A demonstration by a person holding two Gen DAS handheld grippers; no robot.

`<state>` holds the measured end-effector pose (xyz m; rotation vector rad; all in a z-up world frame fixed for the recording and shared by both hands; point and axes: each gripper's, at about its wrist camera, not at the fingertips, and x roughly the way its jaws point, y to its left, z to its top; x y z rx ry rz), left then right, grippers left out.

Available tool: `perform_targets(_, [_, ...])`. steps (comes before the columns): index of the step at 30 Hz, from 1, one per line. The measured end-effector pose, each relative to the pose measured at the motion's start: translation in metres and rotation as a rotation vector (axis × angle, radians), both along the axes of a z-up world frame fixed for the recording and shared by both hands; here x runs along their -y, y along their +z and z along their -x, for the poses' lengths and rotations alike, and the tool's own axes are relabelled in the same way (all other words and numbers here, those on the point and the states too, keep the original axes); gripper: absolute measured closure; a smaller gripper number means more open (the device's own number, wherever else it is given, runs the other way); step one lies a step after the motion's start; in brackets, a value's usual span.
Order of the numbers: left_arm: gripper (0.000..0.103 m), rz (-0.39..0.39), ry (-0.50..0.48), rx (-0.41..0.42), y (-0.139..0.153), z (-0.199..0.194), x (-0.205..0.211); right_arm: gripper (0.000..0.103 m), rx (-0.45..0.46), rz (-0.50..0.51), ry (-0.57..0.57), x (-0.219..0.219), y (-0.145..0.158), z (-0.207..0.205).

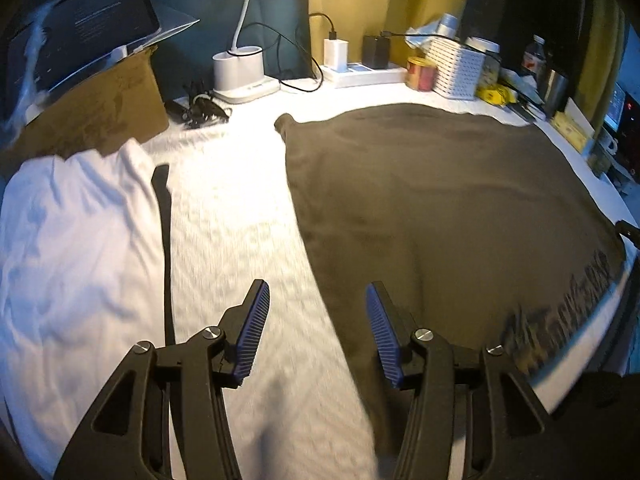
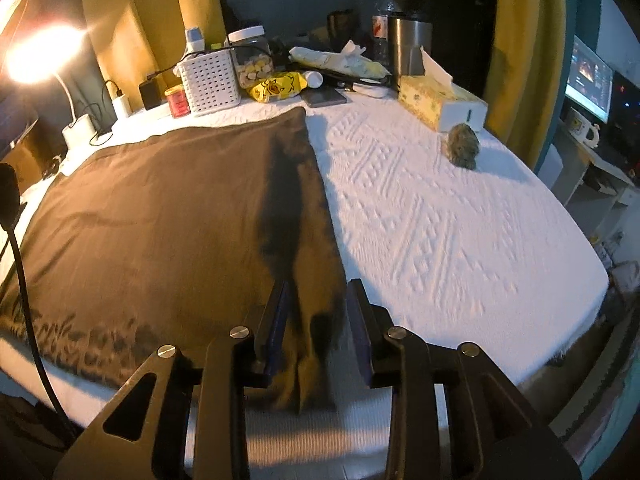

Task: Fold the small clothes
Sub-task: 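Open both tools and release the folded edge, then pinch the shirt edge with the left tool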

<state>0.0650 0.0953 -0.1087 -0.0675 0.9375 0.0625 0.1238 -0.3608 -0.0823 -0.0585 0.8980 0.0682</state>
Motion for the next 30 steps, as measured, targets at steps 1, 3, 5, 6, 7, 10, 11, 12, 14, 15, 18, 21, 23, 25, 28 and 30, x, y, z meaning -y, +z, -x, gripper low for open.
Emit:
perform_targets(1, [0.053, -0.001, -0.002, 0.001, 0.000, -0.008, -0.001, 0.071, -0.003, 0.002, 0.004, -0.002, 0.000, -0.007])
perform_targets(3, [0.053, -0.010, -0.006, -0.001, -0.002, -0.023, -0.003, 0.071, -0.006, 0.004, 0.013, -0.004, 0.000, -0.017])
perform_targets(5, [0.053, -0.017, -0.014, 0.005, -0.003, -0.036, -0.004, 0.071, -0.012, 0.007, 0.022, -0.007, -0.002, -0.031])
perform_targets(6, [0.053, -0.019, -0.018, 0.006, -0.004, -0.043, -0.006, 0.071, -0.015, 0.007, 0.024, -0.007, -0.002, -0.037])
perform_targets(7, [0.053, -0.020, -0.020, 0.006, -0.006, -0.050, -0.007, 0.071, -0.018, 0.007, 0.026, -0.008, -0.003, -0.045])
perform_targets(10, [0.053, -0.026, -0.026, 0.011, -0.010, -0.071, -0.012, 0.071, -0.021, 0.009, 0.035, -0.012, -0.005, -0.064])
perform_targets(11, [0.053, -0.030, -0.032, 0.015, -0.011, -0.080, -0.014, 0.071, -0.020, 0.008, 0.038, -0.014, -0.006, -0.071])
perform_targets(12, [0.053, -0.034, -0.037, 0.020, -0.013, -0.087, -0.015, 0.071, -0.019, 0.005, 0.042, -0.016, -0.006, -0.078])
perform_targets(14, [0.053, -0.037, -0.043, 0.022, -0.017, -0.101, -0.019, 0.071, -0.022, -0.004, 0.054, -0.021, -0.008, -0.092])
perform_targets(15, [0.053, -0.038, -0.046, 0.020, -0.020, -0.112, -0.023, 0.071, -0.025, -0.007, 0.062, -0.025, -0.009, -0.099])
perform_targets(18, [0.053, -0.030, -0.047, 0.013, -0.027, -0.133, -0.031, 0.071, -0.035, -0.015, 0.108, -0.046, -0.014, -0.122])
perform_targets(21, [0.053, -0.015, -0.050, 0.027, -0.031, -0.153, -0.038, 0.071, -0.043, -0.012, 0.160, -0.070, -0.021, -0.145])
perform_targets(23, [0.053, -0.001, -0.042, 0.033, -0.032, -0.166, -0.044, 0.071, -0.047, -0.016, 0.180, -0.082, -0.023, -0.158])
perform_targets(25, [0.053, -0.010, -0.049, 0.026, -0.035, -0.178, -0.046, 0.071, -0.049, -0.023, 0.197, -0.092, -0.025, -0.171])
perform_targets(28, [0.055, -0.033, -0.067, 0.037, -0.037, -0.190, -0.045, 0.071, -0.050, -0.040, 0.221, -0.111, -0.028, -0.188])
perform_targets(30, [0.091, -0.025, -0.081, 0.047, -0.036, -0.194, -0.045, 0.071, -0.056, -0.043, 0.233, -0.121, -0.032, -0.196])
